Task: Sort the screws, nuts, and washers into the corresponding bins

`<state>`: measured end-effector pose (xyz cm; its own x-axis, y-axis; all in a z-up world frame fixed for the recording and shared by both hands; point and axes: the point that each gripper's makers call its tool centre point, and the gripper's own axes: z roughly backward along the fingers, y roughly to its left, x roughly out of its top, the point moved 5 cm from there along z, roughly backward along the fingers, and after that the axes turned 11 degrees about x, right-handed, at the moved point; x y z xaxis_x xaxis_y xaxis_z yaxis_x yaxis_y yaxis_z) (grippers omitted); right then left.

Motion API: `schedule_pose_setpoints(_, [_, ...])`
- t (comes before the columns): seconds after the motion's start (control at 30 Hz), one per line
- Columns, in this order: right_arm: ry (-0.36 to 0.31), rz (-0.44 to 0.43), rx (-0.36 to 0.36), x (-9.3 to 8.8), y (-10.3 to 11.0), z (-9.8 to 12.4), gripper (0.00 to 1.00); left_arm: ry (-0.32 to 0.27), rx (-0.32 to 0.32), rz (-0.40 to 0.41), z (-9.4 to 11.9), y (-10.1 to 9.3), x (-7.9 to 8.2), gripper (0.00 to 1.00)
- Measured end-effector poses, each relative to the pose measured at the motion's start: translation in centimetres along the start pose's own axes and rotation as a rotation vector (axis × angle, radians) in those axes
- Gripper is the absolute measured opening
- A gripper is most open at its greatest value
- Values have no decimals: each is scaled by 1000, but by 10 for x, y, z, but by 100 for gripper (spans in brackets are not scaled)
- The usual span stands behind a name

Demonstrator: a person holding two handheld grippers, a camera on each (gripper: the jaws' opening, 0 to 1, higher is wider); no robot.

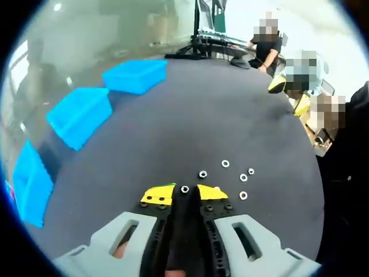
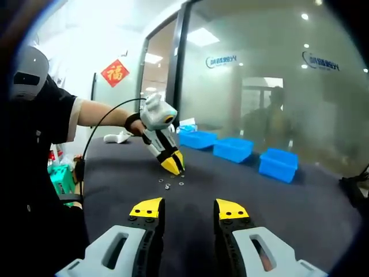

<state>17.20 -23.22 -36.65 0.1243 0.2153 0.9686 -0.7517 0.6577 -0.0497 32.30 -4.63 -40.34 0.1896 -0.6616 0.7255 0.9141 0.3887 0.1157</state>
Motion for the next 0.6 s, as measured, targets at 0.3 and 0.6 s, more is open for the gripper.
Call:
schedule_pose_setpoints(0.3, [2,2,-1,1,1,0,31,-19,13,29,0,0,-1,6])
schedule_pose_setpoints(0.6, [8,4,-8,2,2,1,31,-87,41,69,7,1,1,4])
